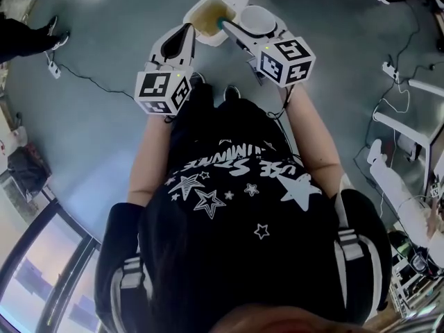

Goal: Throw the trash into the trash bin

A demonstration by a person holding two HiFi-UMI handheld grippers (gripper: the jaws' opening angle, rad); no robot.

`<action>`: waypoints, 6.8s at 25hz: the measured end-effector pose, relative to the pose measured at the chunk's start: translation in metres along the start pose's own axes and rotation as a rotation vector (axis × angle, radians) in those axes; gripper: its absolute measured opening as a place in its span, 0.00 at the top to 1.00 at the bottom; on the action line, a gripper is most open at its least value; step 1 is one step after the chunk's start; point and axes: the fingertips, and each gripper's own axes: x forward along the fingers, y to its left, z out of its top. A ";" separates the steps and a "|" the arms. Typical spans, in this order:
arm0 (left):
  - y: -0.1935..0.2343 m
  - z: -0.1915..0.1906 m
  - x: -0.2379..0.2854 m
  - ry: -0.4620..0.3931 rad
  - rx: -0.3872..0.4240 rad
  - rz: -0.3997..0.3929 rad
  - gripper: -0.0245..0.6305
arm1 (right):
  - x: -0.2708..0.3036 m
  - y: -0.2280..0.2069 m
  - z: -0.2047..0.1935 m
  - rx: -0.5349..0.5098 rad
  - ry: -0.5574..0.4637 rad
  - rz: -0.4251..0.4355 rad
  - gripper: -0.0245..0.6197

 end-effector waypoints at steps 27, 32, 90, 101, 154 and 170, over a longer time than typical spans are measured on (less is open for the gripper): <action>0.134 -0.002 0.118 0.074 -0.020 -0.142 0.95 | 0.152 -0.053 0.021 0.060 0.030 -0.142 0.44; 0.153 -0.028 0.143 0.109 -0.036 -0.160 0.95 | 0.178 -0.072 0.001 0.069 0.058 -0.173 0.44; 0.317 -0.356 0.220 0.443 -0.176 -0.138 0.95 | 0.393 -0.136 -0.280 0.202 0.300 -0.198 0.44; 0.330 -0.408 0.227 0.503 -0.188 -0.119 0.95 | 0.412 -0.148 -0.329 0.226 0.338 -0.198 0.44; 0.298 -0.344 0.221 0.487 -0.153 -0.101 0.95 | 0.374 -0.133 -0.281 0.224 0.373 -0.175 0.32; 0.258 -0.250 0.191 0.418 -0.132 -0.123 0.95 | 0.325 -0.093 -0.194 0.150 0.339 -0.172 0.48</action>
